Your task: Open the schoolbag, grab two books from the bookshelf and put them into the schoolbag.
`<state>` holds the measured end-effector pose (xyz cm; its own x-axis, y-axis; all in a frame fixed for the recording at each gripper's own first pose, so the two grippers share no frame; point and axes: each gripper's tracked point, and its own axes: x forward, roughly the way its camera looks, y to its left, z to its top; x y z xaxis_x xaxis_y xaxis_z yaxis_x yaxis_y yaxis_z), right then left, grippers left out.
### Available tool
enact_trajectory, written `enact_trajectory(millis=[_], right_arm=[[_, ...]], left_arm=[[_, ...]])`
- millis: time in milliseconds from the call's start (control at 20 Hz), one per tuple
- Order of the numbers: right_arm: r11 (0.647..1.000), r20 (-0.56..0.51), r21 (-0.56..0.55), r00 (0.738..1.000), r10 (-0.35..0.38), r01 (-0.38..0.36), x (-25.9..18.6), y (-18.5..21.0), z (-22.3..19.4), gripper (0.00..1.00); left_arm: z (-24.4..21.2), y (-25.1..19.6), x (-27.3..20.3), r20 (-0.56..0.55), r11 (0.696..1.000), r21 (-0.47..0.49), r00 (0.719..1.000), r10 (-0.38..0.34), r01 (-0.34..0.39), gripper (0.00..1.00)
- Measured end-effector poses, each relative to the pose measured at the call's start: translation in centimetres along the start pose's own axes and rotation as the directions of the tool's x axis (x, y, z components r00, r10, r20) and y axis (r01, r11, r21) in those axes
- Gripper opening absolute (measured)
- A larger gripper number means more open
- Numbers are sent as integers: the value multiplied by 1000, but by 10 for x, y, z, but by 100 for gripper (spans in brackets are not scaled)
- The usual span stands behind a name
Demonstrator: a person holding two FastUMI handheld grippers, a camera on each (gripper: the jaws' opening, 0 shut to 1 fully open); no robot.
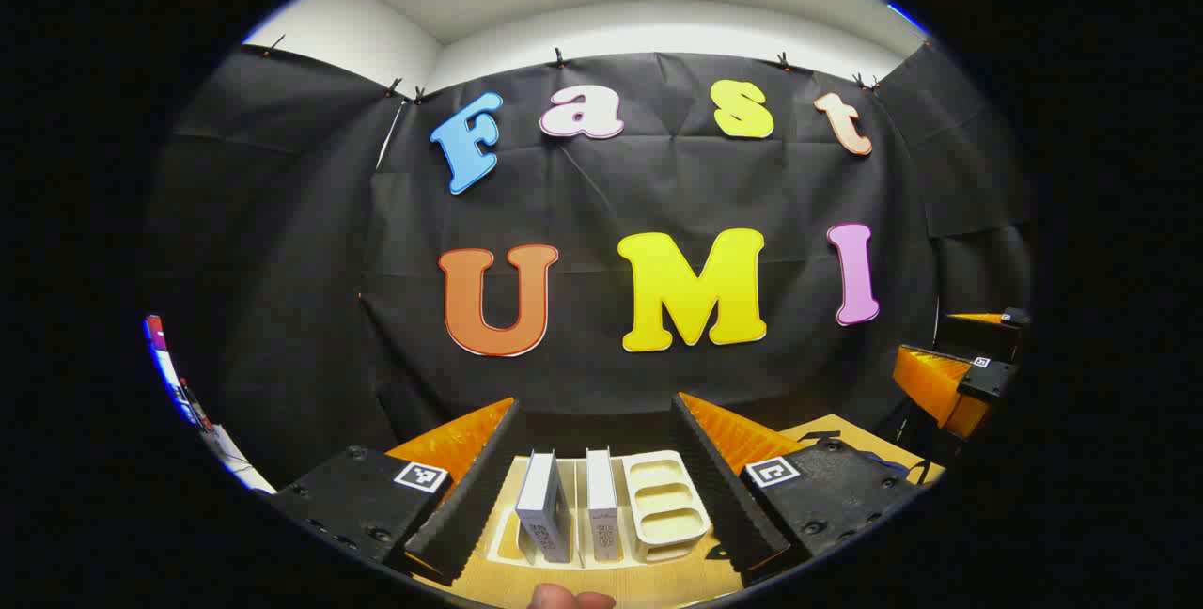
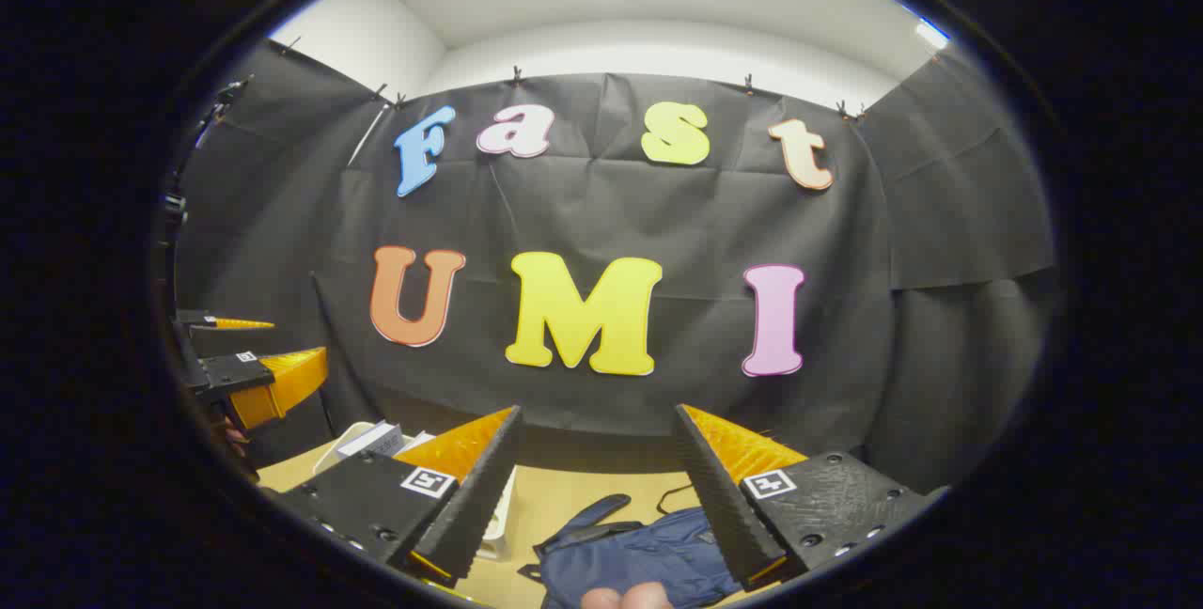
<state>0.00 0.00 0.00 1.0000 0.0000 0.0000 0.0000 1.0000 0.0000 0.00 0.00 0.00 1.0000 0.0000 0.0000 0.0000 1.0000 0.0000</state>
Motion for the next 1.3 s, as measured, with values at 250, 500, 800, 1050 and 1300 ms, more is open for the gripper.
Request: enact_trajectory(millis=[250,500,800,1050,1300], right_arm=[[1000,-16,0,1000,1,-1,5,-7,-2,95],[1000,-28,7,1000,-13,14,11,-10,-5,95],[1000,-23,4,1000,-12,12,14,-9,-3,95],[1000,-32,1,999,-16,16,16,-8,-5,95],[1000,-72,-10,997,-13,12,19,-7,-19,95]], left_arm=[[-5,-3,5,-20,1000,-11,1000,18,-18,99],[-7,-4,8,-26,1000,-8,999,20,-20,99],[-8,-1,11,-31,1000,-9,999,27,-27,99],[-10,2,13,-39,999,-14,999,31,-31,99],[-13,3,13,-47,999,-24,998,30,-31,99]])
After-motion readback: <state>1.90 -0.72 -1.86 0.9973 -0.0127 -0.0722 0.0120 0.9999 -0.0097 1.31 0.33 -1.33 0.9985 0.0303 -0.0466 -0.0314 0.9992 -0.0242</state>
